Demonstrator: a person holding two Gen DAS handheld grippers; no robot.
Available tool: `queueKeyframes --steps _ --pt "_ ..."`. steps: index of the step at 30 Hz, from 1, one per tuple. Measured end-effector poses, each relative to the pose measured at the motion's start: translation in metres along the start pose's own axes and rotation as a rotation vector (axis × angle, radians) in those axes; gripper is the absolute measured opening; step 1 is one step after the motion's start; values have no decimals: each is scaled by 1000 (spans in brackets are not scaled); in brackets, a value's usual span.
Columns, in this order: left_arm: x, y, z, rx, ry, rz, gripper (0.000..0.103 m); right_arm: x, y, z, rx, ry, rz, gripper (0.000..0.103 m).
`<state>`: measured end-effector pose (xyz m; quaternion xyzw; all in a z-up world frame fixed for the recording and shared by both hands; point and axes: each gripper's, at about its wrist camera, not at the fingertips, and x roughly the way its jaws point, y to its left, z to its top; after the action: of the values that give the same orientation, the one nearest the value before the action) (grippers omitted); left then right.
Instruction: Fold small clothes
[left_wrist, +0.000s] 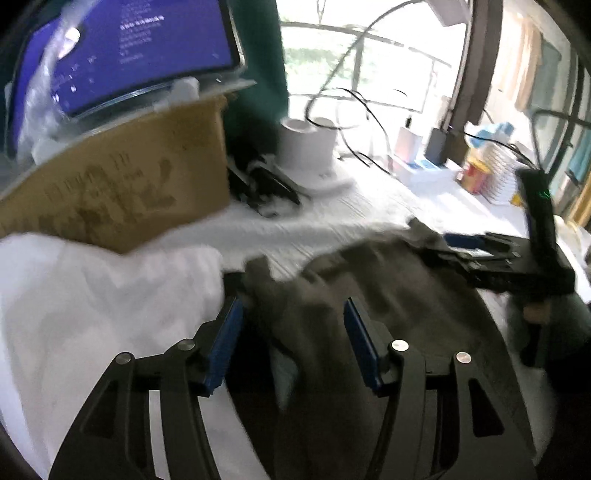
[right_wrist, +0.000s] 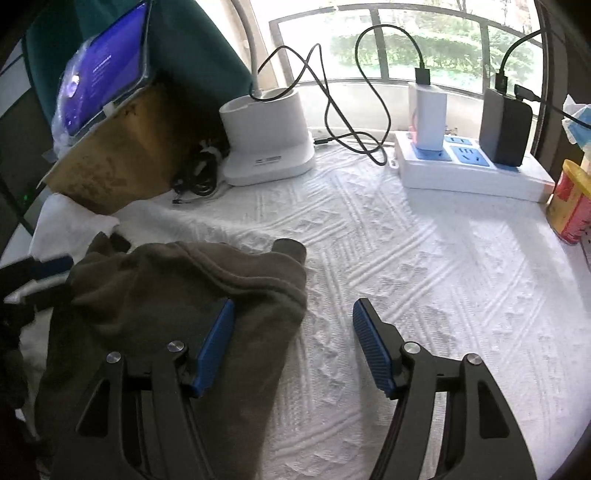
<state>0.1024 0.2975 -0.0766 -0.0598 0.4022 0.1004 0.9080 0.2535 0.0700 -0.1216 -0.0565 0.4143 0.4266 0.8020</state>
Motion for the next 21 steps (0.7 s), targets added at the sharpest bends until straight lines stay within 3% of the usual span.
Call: queueKeyframes --steps 5,13,21 --pt "31 12 1 -1 93 50 61 -3 2 1 -21 8 -54 67" --pt "30 12 -1 32 76 135 61 -10 1 -1 -20 18 -118 67" --pt "-11 -1 -4 -13 -20 34 61 -25 10 -7 -12 15 -129 67"
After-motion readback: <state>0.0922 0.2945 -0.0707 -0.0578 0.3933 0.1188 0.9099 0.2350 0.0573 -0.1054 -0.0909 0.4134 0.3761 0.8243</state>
